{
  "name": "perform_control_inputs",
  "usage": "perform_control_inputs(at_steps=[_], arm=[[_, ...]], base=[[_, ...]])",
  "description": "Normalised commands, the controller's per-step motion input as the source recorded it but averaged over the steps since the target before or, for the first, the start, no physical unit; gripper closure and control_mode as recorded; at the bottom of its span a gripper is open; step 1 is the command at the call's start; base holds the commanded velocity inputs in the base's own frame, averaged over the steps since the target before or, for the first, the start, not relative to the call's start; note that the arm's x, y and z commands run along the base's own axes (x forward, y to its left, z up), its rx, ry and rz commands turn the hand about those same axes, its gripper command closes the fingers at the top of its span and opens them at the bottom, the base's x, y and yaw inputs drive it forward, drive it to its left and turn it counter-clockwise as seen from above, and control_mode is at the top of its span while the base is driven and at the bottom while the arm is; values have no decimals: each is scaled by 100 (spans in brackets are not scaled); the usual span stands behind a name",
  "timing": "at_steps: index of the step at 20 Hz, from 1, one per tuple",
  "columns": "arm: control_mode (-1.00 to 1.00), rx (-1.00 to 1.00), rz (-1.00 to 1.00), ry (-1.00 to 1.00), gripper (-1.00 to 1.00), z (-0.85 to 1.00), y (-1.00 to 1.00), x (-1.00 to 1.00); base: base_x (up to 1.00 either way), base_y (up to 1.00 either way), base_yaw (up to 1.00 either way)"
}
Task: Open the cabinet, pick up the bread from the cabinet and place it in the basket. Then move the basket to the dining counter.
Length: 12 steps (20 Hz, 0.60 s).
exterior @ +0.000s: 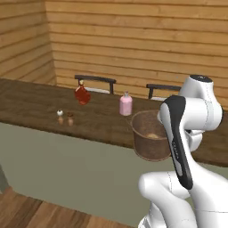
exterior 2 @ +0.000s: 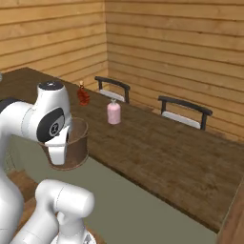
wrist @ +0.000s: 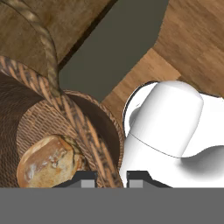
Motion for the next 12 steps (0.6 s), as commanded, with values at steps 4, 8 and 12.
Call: perform_control_inputs(at_steps=[4, 8, 12], arm=[[100, 0, 0, 0, 100, 0, 0, 0], [100, 0, 0, 0, 100, 0, 0, 0], [100, 0, 0, 0, 100, 0, 0, 0]], base=[[1, -15, -85], [0, 0, -76], [16, 25, -29]])
